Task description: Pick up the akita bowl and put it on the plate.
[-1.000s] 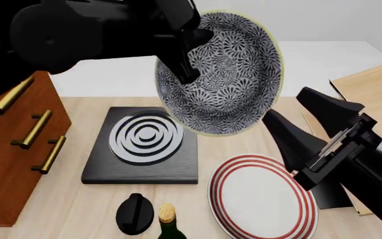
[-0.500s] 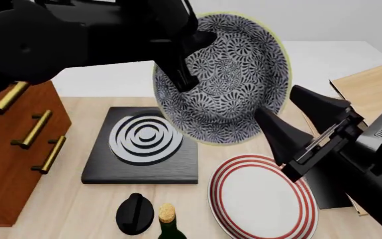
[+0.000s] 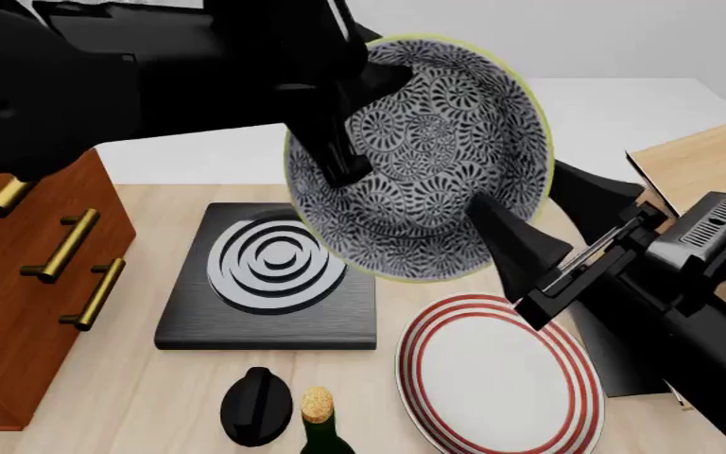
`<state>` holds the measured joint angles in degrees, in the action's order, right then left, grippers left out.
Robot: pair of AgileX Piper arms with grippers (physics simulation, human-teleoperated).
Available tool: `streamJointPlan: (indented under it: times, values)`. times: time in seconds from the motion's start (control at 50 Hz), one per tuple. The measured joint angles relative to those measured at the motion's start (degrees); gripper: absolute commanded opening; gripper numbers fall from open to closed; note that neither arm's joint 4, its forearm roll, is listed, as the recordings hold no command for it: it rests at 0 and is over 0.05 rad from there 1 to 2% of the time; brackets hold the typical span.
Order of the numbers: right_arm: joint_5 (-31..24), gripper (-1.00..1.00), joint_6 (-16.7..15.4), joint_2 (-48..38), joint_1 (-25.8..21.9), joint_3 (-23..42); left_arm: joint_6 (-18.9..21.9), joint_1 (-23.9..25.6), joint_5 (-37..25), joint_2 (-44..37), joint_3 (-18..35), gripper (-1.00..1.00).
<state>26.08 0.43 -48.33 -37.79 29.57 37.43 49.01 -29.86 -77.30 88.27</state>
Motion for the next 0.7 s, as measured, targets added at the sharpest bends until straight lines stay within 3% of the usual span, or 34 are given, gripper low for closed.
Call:
streamJointPlan:
  times: [0.18, 0.2, 0.7]
  values:
    - [0.5, 1.00, 0.1, -0.9, 0.0, 0.3, 0.0, 0.6, 0.3, 0.7, -0.7, -1.00]
    - [0.5, -1.00, 0.1, -0.9, 0.0, 0.3, 0.1, 0.6, 0.3, 0.8, -0.7, -1.00]
    - [0.0, -1.00, 0.2, -0.8, -0.4, 1.4, 0.6, 1.7, 0.5, 1.6, -1.1, -1.00]
